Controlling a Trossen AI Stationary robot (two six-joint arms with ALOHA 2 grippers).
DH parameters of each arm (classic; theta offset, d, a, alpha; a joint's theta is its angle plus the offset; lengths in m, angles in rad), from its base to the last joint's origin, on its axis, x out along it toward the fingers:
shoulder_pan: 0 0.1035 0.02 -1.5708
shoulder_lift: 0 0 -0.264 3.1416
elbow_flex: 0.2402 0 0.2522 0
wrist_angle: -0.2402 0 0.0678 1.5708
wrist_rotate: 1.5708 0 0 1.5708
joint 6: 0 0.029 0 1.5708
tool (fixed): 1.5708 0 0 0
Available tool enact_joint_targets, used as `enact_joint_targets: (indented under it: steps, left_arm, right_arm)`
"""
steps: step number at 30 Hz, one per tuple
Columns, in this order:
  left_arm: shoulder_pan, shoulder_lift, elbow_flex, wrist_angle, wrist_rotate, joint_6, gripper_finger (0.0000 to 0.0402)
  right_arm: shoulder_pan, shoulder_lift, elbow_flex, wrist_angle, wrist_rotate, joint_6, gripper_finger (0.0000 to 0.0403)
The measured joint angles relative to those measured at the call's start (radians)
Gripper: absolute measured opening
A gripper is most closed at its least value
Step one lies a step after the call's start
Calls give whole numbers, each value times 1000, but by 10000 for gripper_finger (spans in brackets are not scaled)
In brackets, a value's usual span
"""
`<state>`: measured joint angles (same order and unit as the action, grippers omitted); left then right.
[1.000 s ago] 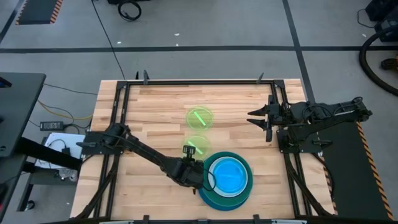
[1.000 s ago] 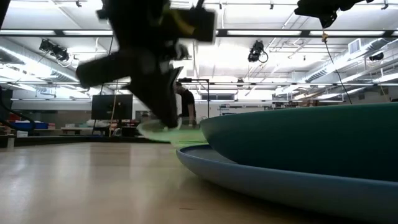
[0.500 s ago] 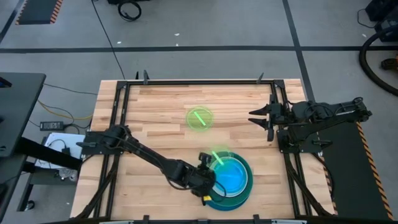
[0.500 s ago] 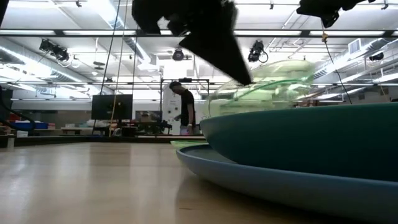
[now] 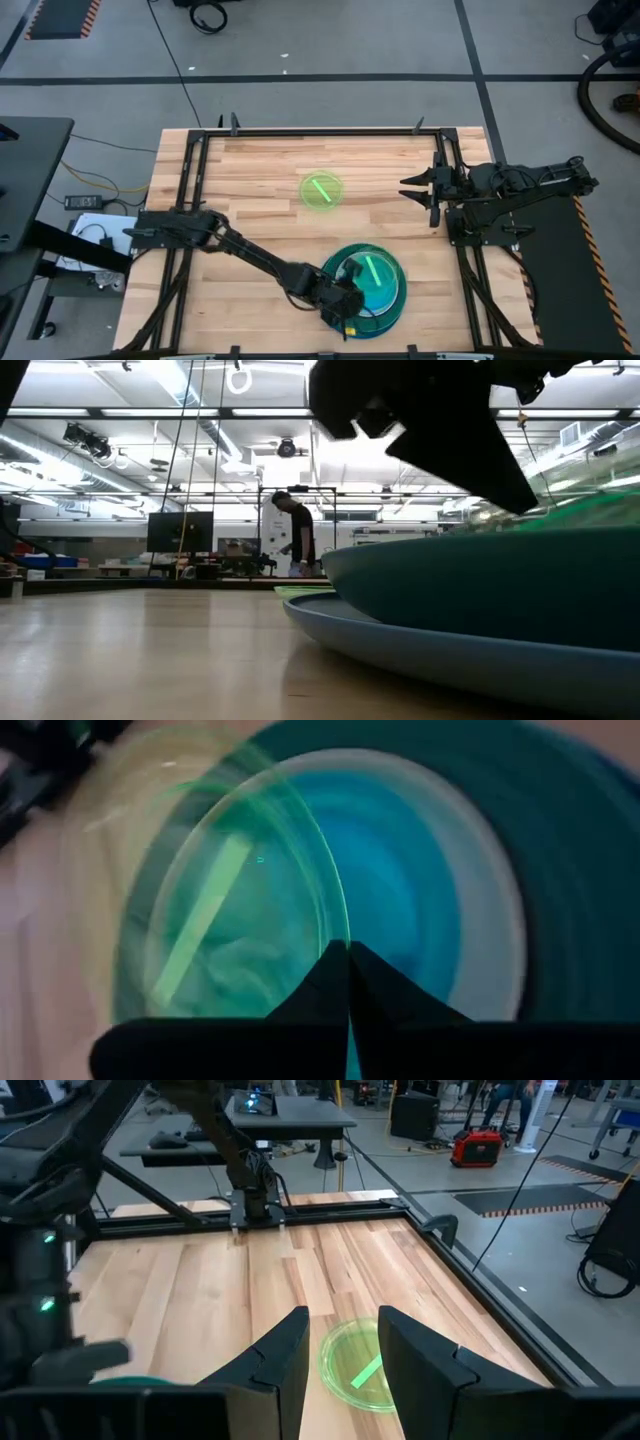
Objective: Stack plastic plates
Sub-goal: Stack the bottom light green plate on top of the light blue plate, then stack the light green plate on top of the light green plate
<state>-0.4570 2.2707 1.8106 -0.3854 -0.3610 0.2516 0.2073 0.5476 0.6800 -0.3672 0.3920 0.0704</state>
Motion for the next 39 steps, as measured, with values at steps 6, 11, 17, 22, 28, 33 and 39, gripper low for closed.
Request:
enact_joint_targets:
  steps: [6, 11, 17, 22, 28, 33, 39]
  left_arm:
    - [-38, 95, 159, -138, 10, 98, 4]
    - [-53, 95, 162, -176, -25, 99, 19]
    - [-51, 94, 172, -195, -56, 57, 74]
    - [-52, 94, 179, -223, -54, -10, 119]
    - [-41, 92, 230, -356, -56, -60, 132]
    - [-21, 92, 266, -464, -65, -95, 132]
    - [-7, 92, 271, -550, -126, -110, 120]
  right_arm:
    - [0, 0, 0, -4, 3, 2, 132]
    - [0, 0, 0, -8, 3, 5, 132]
    - [0, 0, 0, -9, 2, 7, 132]
    - [0, 0, 0, -9, -1, 8, 132]
    - [0, 0, 0, -9, -1, 8, 132]
    - [0, 0, 0, -9, -1, 9, 132]
    - [0, 0, 0, -9, -1, 9, 132]
